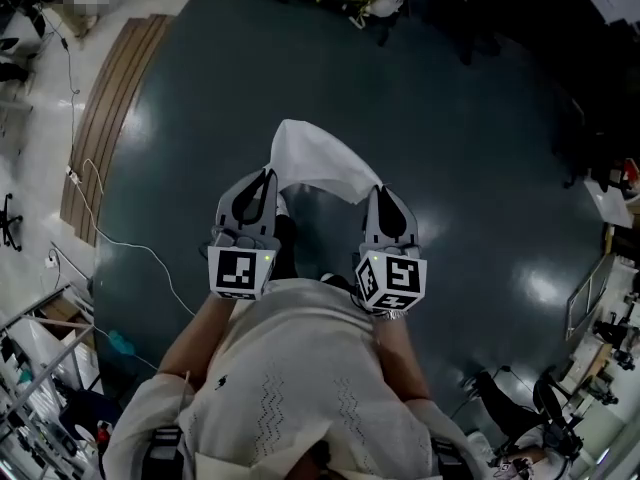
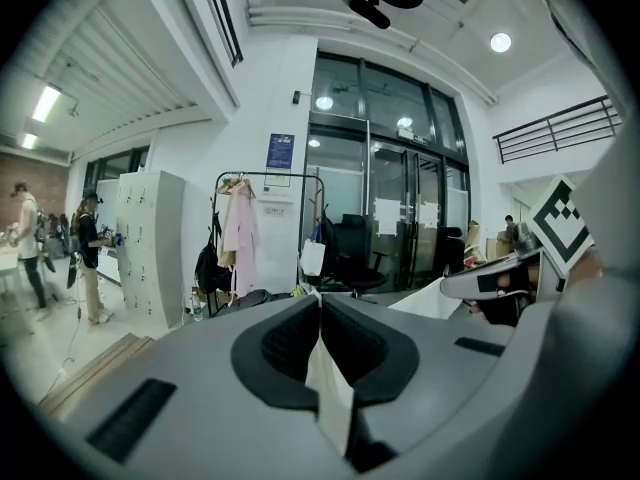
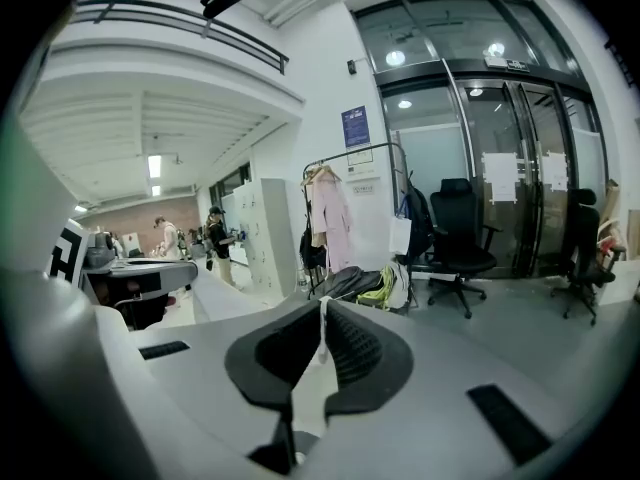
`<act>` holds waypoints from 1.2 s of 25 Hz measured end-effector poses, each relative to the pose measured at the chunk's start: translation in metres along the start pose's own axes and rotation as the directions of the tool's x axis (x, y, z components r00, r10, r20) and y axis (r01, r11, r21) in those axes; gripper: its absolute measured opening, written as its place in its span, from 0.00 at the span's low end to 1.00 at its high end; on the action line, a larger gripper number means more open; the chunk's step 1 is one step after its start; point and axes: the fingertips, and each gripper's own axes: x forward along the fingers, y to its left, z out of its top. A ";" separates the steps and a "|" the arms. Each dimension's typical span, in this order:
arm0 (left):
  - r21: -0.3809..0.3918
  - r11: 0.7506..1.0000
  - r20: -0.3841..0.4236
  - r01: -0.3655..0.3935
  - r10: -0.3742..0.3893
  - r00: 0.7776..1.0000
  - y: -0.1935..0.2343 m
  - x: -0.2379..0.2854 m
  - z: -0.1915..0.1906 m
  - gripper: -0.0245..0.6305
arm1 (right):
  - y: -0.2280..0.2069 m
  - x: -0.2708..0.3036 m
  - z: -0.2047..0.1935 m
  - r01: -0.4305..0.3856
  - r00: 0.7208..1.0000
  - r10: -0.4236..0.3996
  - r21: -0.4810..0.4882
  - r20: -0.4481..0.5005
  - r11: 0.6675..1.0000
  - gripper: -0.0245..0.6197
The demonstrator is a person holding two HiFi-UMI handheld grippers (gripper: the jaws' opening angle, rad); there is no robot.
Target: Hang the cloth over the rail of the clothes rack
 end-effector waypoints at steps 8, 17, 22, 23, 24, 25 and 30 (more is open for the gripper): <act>0.010 0.999 0.035 0.033 -0.033 0.999 0.090 0.059 0.028 0.07 | 0.037 0.080 0.042 0.030 1.000 -0.030 -0.030 0.000 0.999 0.08; -0.038 0.999 0.085 0.012 -0.009 0.996 0.140 0.078 0.039 0.07 | 0.048 0.117 0.064 0.062 0.998 -0.061 -0.046 0.010 0.997 0.08; -0.046 0.999 0.089 0.006 -0.002 0.996 0.151 0.078 0.041 0.07 | 0.059 0.133 0.077 0.036 0.999 -0.035 -0.061 0.022 0.997 0.08; -0.043 0.999 0.089 0.001 0.003 0.996 0.153 0.077 0.041 0.07 | 0.062 0.137 0.078 0.023 1.000 -0.021 -0.067 0.022 0.997 0.08; -0.040 0.999 0.089 -0.006 0.010 0.996 0.155 0.077 0.041 0.07 | 0.064 0.141 0.080 0.012 1.000 -0.010 -0.074 0.024 0.997 0.08; -0.035 0.999 0.090 -0.014 0.017 0.996 0.158 0.077 0.041 0.07 | 0.064 0.145 0.082 0.004 1.000 -0.002 -0.078 0.028 0.997 0.08; -0.039 0.997 0.112 -0.064 0.068 0.991 0.178 0.079 0.050 0.07 | 0.060 0.174 0.098 -0.009 0.998 0.014 -0.076 0.065 0.997 0.08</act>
